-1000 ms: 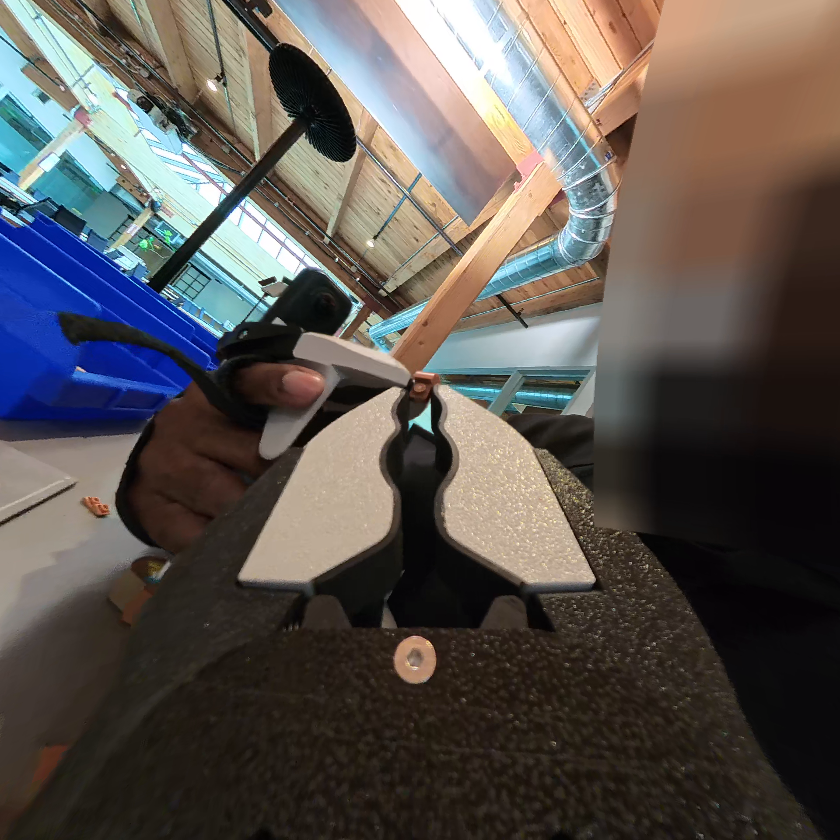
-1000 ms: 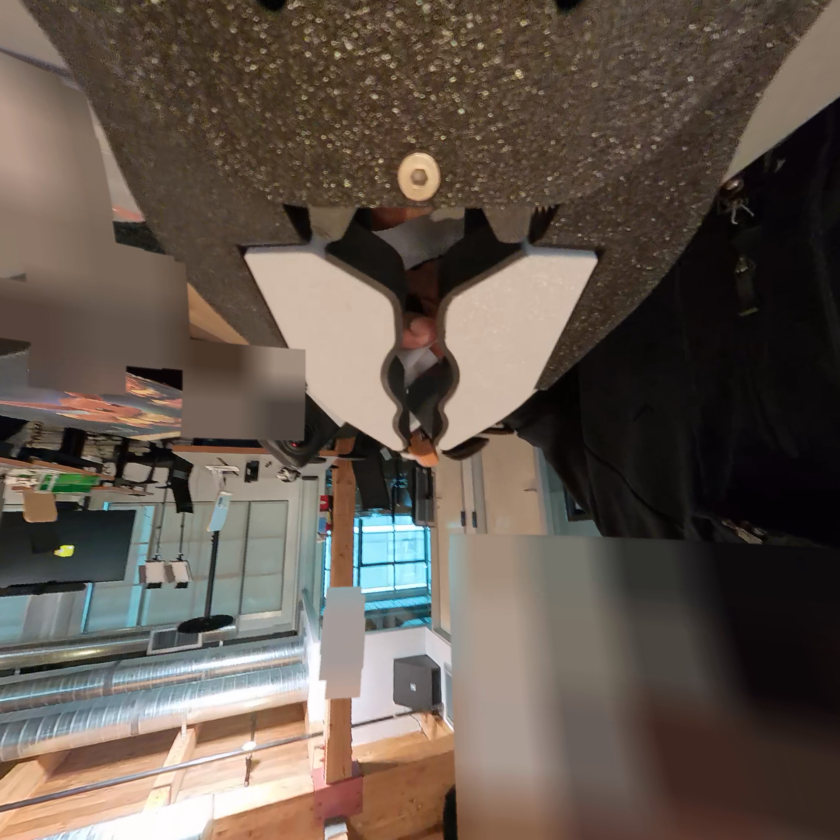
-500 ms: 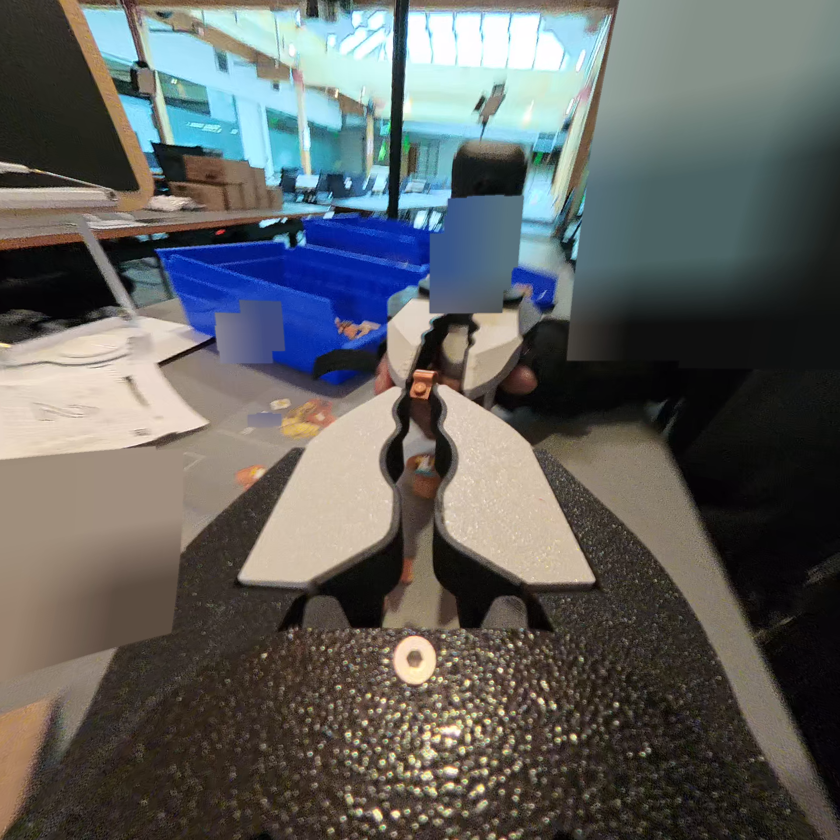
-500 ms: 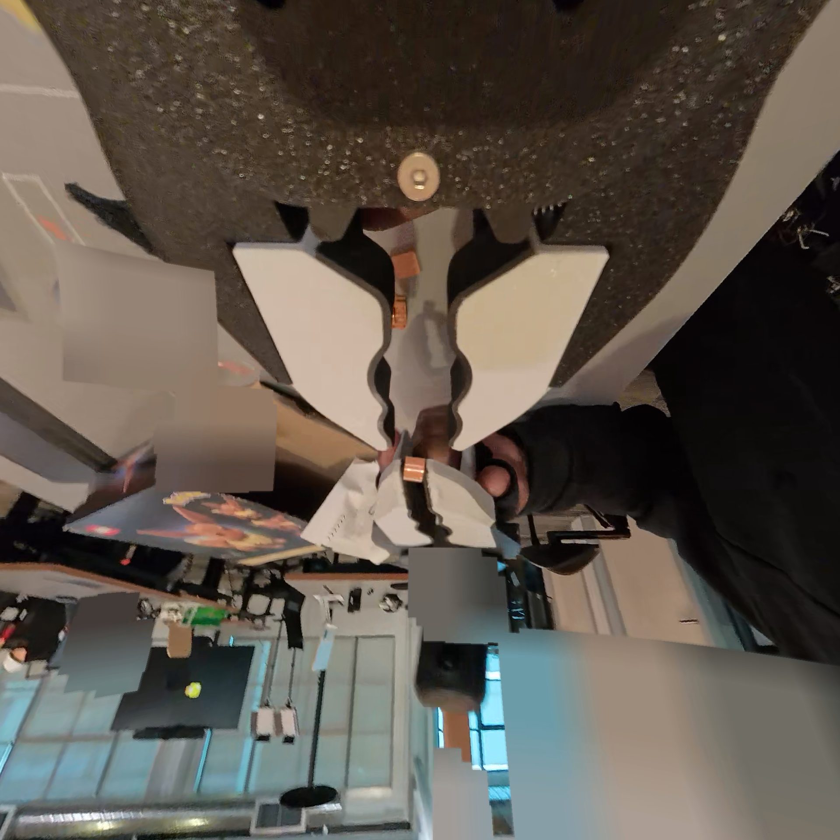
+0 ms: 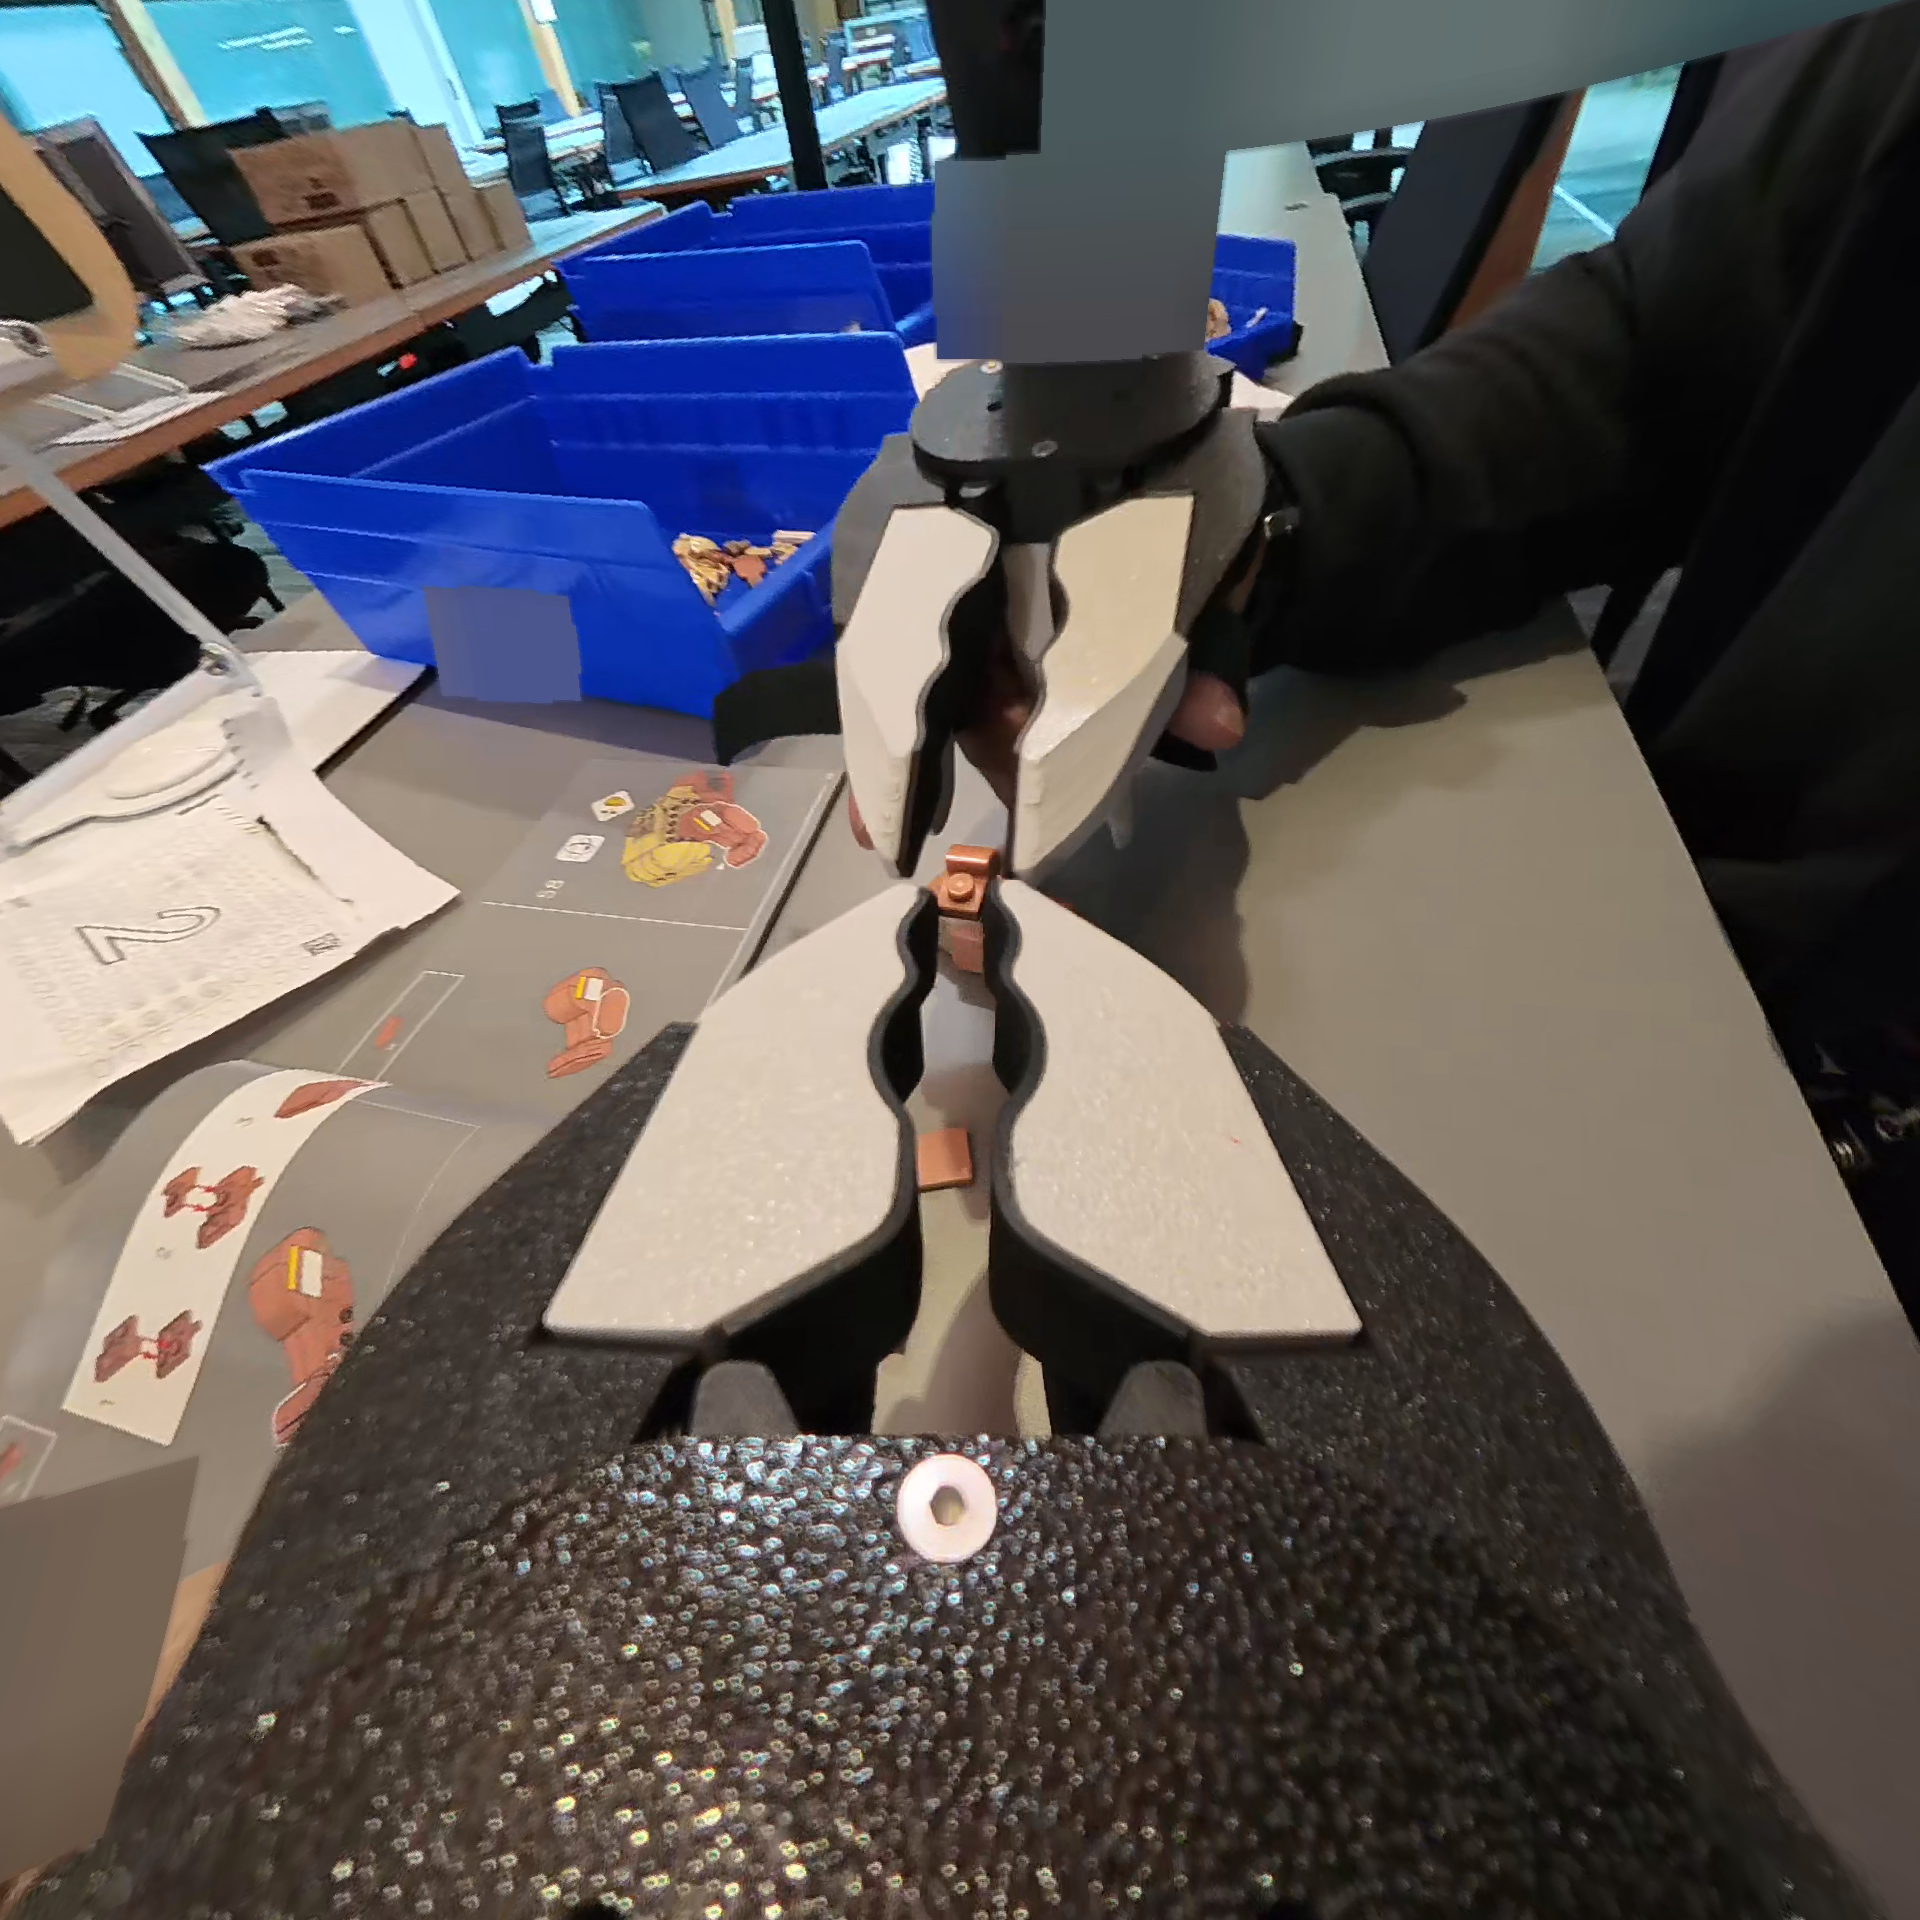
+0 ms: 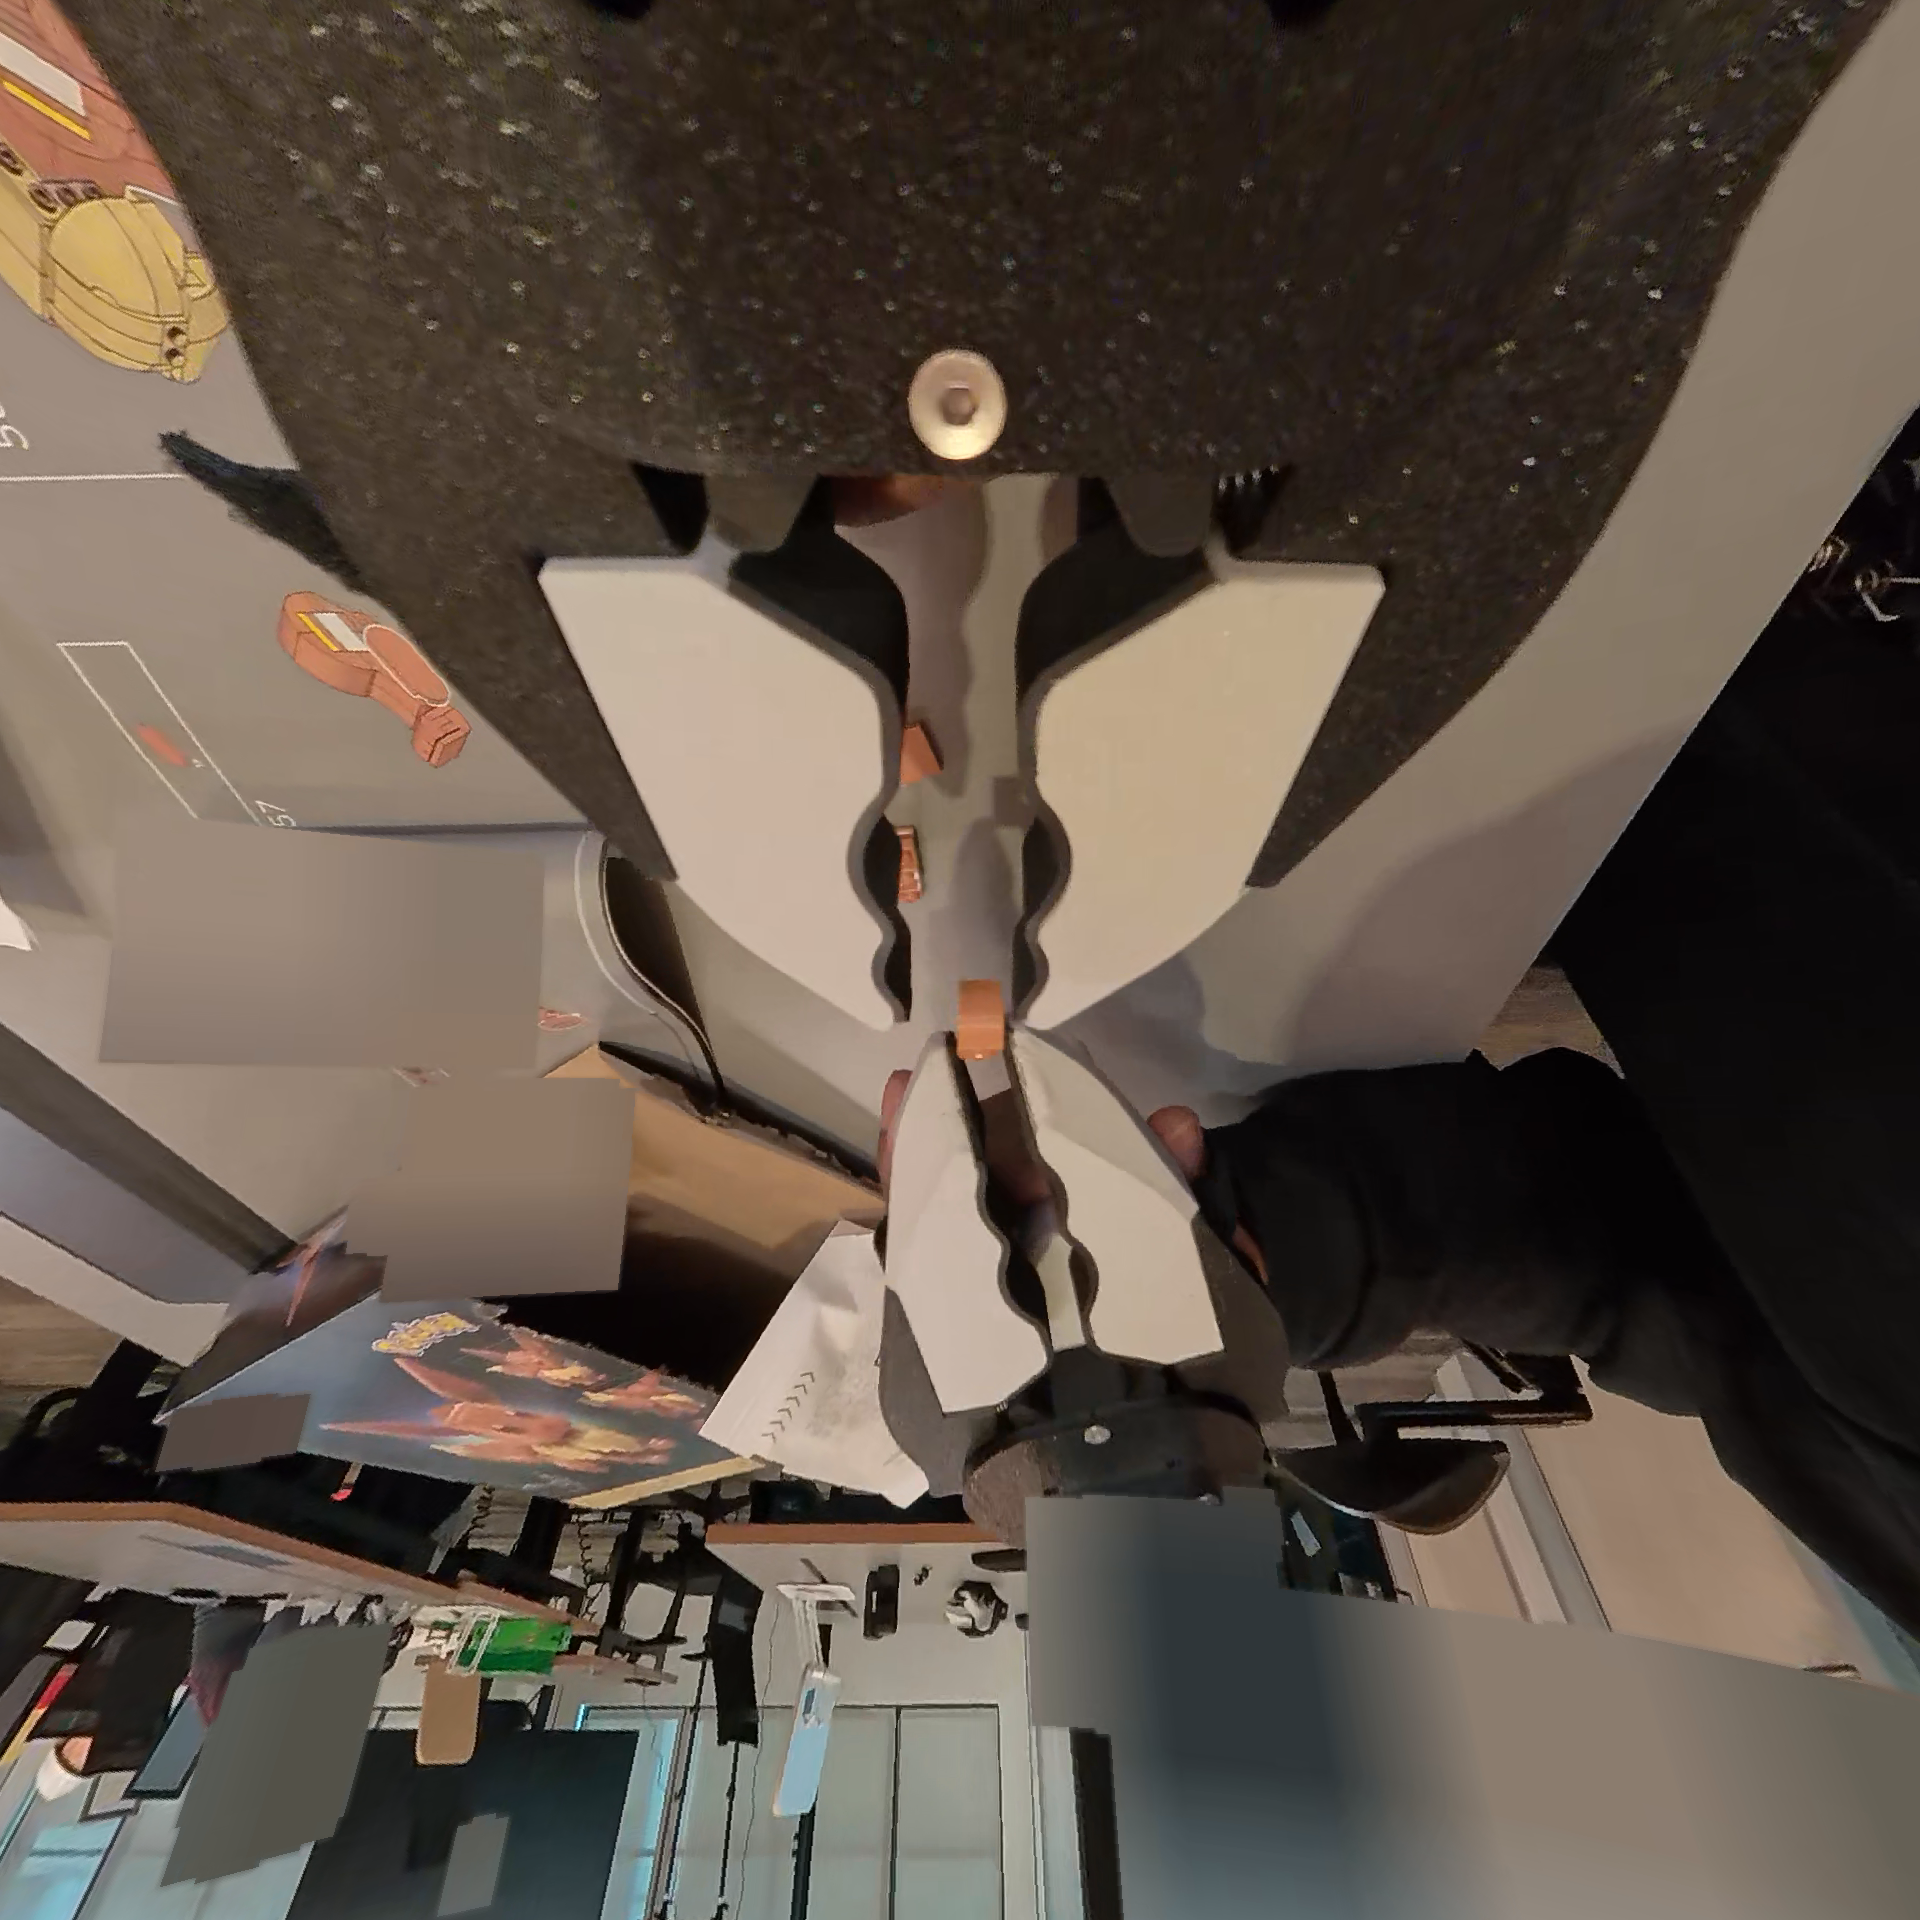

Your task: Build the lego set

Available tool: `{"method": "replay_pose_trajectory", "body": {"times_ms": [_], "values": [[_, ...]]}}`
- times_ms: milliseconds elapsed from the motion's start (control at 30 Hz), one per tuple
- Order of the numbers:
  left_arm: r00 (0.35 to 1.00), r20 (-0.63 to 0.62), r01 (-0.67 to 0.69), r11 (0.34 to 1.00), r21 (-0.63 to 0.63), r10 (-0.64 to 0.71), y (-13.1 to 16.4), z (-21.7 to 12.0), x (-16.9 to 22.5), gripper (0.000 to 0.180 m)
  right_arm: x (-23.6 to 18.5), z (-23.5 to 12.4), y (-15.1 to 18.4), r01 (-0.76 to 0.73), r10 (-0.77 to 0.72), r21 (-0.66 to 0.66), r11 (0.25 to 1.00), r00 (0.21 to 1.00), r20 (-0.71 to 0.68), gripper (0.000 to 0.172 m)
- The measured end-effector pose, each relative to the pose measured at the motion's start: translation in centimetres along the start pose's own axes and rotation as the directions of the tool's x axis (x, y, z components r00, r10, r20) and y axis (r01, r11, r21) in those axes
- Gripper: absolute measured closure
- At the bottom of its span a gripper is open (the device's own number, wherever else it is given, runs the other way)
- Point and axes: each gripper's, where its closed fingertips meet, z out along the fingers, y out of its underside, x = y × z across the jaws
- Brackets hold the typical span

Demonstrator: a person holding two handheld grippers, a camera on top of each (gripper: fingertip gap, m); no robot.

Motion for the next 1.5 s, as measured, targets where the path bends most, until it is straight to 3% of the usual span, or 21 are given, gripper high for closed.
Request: {"method": "replay_pose_trajectory", "body": {"times_ms": [100, 267, 400, 467, 600, 1167, 1400, 1500], "values": [[1.000, -0.013, -0.002, 1.000, -0.005, 0.002, 0.1, 0.0, 0.2, 0.173, -0.5, 0.0, 0.2, 0.003, -0.003, -0.016, 1.000, 1.000, 0.027, 0.163], [0.999, -0.041, 0.017, 1.000, 0.005, -0.017, 0.5, -0.5, 0.1, 0.170, -0.7, -0.2, 0.0, 0.000, 0.001, -0.012, 1.000, 1.000, 0.026, 0.164], [0.998, 0.062, 0.012, 0.977, -0.214, 0.001, 5.5, -2.2, -2.8, 0.154, -1.2, -0.9, 0.5, -0.018, 0.018, -0.017, 1.000, 1.000, 0.023, 0.164], [0.999, 0.036, 0.013, 0.942, -0.336, -0.001, 8.4, -2.7, -2.8, 0.149, -1.7, -1.3, 1.1, -0.033, 0.033, -0.024, 0.999, 0.999, 0.025, 0.164], [1.000, -0.012, 0.010, 0.897, -0.441, -0.017, 11.0, -2.2, -2.2, 0.147, -2.3, -1.8, 2.0, -0.047, 0.048, -0.034, 0.998, 0.999, 0.023, 0.164], [0.997, -0.074, -0.004, 0.890, -0.457, -0.033, 10.3, 0.3, -1.2, 0.164, -2.3, -1.5, 2.6, -0.011, 0.010, -0.078, 0.997, 1.000, -0.018, 0.164], [0.990, -0.137, -0.002, 0.950, -0.313, -0.043, 6.0, 1.6, 0.9, 0.165, -1.9, -1.4, 3.4, 0.004, -0.011, -0.139, 0.990, 0.999, -0.051, 0.164], [0.986, -0.164, -0.042, 0.941, -0.335, -0.015, 5.8, 2.2, 2.0, 0.165, -2.1, -1.2, 4.0, 0.012, -0.020, -0.175, 0.984, 0.999, -0.047, 0.164]]}}
